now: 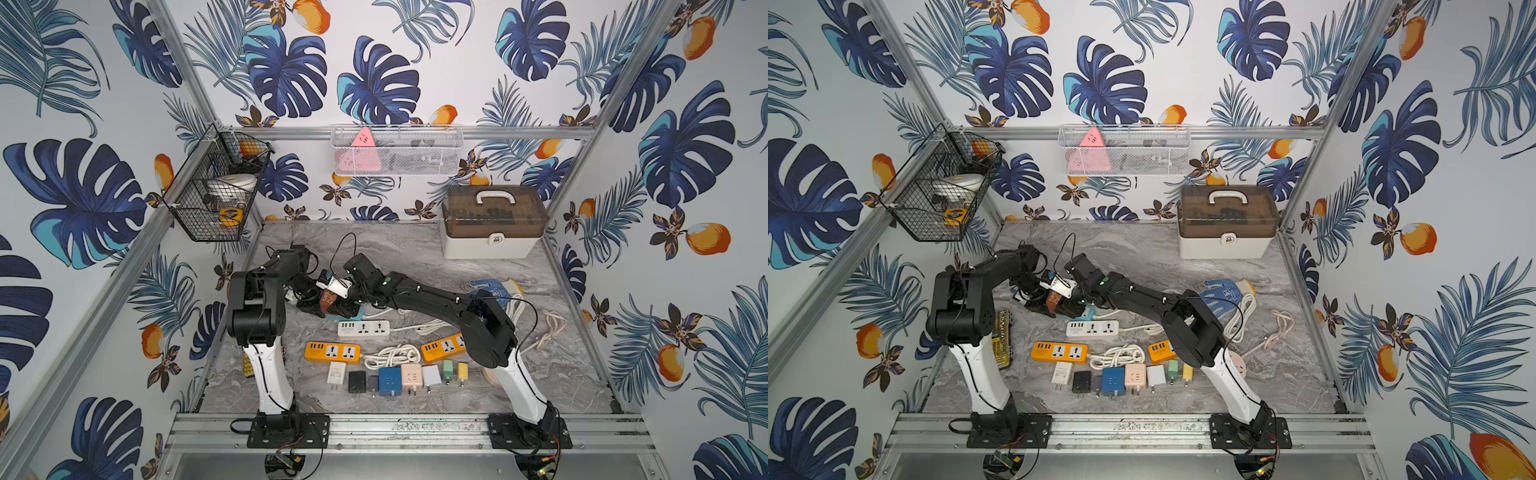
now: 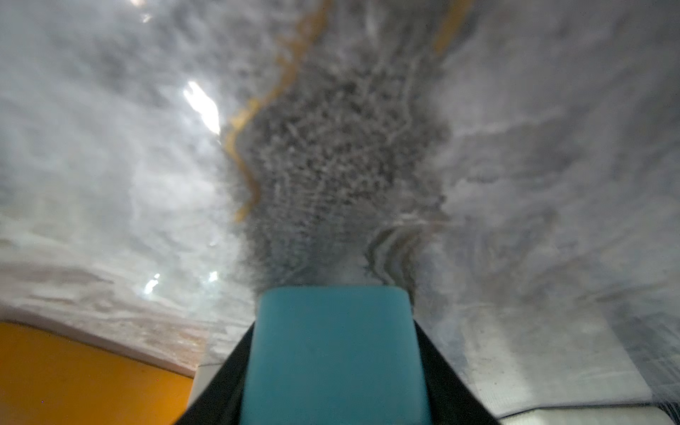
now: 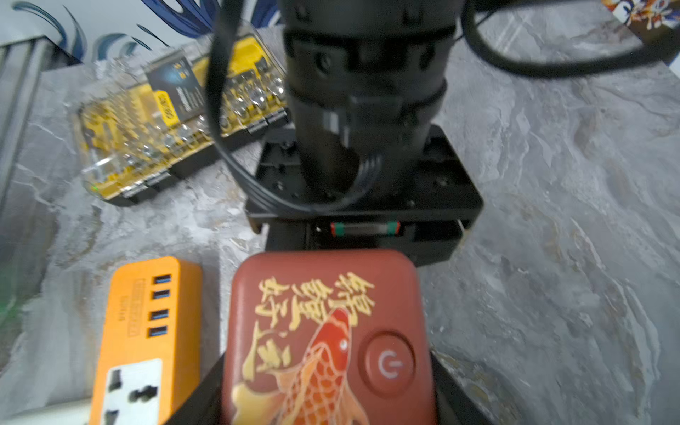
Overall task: Pull the plug off the socket
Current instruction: Remove the plug from the socket, then place the plug at the center of the board.
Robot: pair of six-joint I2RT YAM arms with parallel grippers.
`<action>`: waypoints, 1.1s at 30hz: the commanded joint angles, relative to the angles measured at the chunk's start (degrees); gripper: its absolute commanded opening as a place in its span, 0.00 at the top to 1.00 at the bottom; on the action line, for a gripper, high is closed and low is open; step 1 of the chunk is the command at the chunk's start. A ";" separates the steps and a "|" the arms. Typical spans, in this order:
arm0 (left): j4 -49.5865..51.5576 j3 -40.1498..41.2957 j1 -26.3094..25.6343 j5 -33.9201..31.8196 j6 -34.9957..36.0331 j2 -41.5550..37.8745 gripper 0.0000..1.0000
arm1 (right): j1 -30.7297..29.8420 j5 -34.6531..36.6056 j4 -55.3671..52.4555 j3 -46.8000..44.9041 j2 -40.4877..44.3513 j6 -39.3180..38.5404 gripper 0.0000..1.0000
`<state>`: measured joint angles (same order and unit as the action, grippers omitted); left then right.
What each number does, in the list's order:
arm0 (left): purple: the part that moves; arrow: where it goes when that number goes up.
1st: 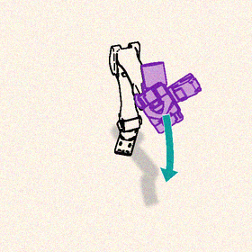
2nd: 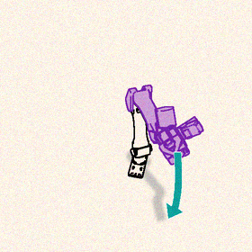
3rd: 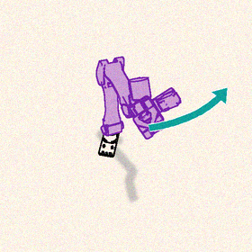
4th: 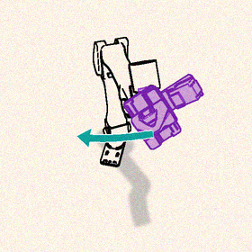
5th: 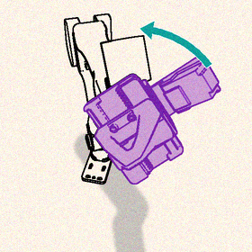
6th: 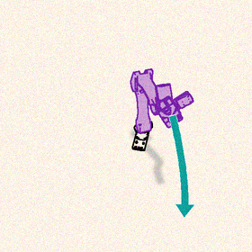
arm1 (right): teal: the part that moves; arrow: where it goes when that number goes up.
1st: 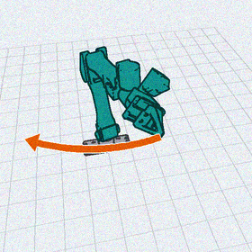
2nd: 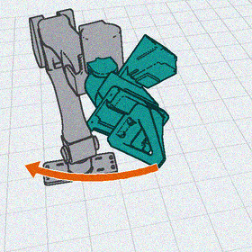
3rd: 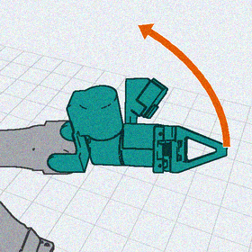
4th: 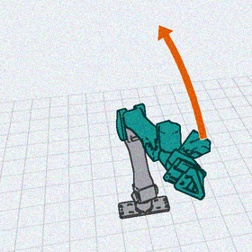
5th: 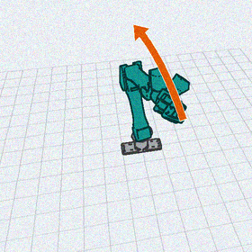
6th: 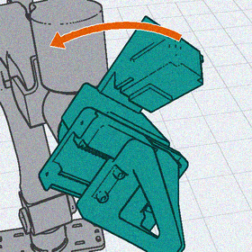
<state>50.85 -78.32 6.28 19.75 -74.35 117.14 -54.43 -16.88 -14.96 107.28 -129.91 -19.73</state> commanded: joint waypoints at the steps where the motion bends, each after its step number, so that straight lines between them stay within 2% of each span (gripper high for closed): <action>1: -5.26 2.08 -0.44 -5.18 -0.36 2.21 0.90 | 0.27 -2.98 1.52 0.69 1.58 2.49 0.78; 4: -5.60 2.38 -0.48 -4.98 -0.43 2.06 0.90 | 1.32 -2.93 3.46 -1.00 3.48 6.28 0.78; 10: -5.69 2.47 -0.48 -4.89 -0.19 1.79 0.90 | 4.76 -4.01 5.92 -5.57 7.96 18.57 0.75; 15: -6.04 2.99 -0.44 -4.70 -0.07 1.69 0.90 | 6.33 -1.68 1.12 -4.28 9.03 26.73 0.71; 22: -5.76 2.39 -0.52 -4.63 -0.10 1.69 0.90 | 9.28 -1.95 -19.59 10.92 -0.87 42.65 0.74; 24: -5.78 2.38 -0.65 -4.58 -0.18 1.60 0.90 | 10.33 -1.95 -23.42 12.82 -3.47 46.46 0.74; 29: -5.66 2.30 -0.82 -4.54 -0.18 1.51 0.90 | 13.23 -5.10 -19.71 7.41 -3.59 60.48 0.73; 33: -5.62 2.47 -1.00 -4.45 -0.36 1.60 0.90 | 13.28 -6.36 -23.03 11.86 -6.44 64.62 0.71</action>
<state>50.15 -77.28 5.82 20.51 -75.24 116.53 -40.82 -20.64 -36.47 116.64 -135.22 38.24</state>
